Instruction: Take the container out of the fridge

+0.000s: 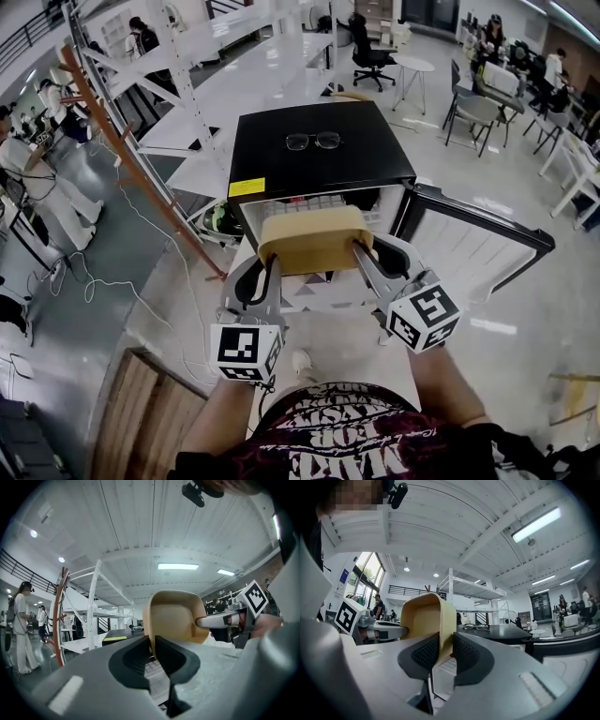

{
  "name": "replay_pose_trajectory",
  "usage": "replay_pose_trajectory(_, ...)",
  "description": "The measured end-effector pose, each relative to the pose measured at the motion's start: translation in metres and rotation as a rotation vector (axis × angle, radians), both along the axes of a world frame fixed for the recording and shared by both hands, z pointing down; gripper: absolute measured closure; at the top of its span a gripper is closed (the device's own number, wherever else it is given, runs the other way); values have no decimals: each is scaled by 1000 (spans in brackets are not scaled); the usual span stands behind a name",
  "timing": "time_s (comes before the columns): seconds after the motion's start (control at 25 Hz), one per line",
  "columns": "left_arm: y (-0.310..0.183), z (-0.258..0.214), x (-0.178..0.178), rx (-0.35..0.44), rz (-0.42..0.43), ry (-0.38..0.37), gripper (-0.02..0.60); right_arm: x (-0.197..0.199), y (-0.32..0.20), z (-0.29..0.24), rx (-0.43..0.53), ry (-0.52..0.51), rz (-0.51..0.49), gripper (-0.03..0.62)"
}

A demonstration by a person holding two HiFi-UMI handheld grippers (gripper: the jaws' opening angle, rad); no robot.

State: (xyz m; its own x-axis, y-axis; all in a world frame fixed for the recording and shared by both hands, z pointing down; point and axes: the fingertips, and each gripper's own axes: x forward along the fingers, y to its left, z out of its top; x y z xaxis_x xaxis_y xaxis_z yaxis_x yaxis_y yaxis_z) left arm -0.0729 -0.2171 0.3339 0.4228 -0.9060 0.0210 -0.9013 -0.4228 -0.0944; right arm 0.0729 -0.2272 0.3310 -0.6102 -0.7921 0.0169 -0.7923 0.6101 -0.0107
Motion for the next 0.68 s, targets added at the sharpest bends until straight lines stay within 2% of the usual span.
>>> replay_pose_trajectory(0.68, 7, -6, 0, -2, -5, 2, 540, 0, 2, -3, -7, -16, -18, 496)
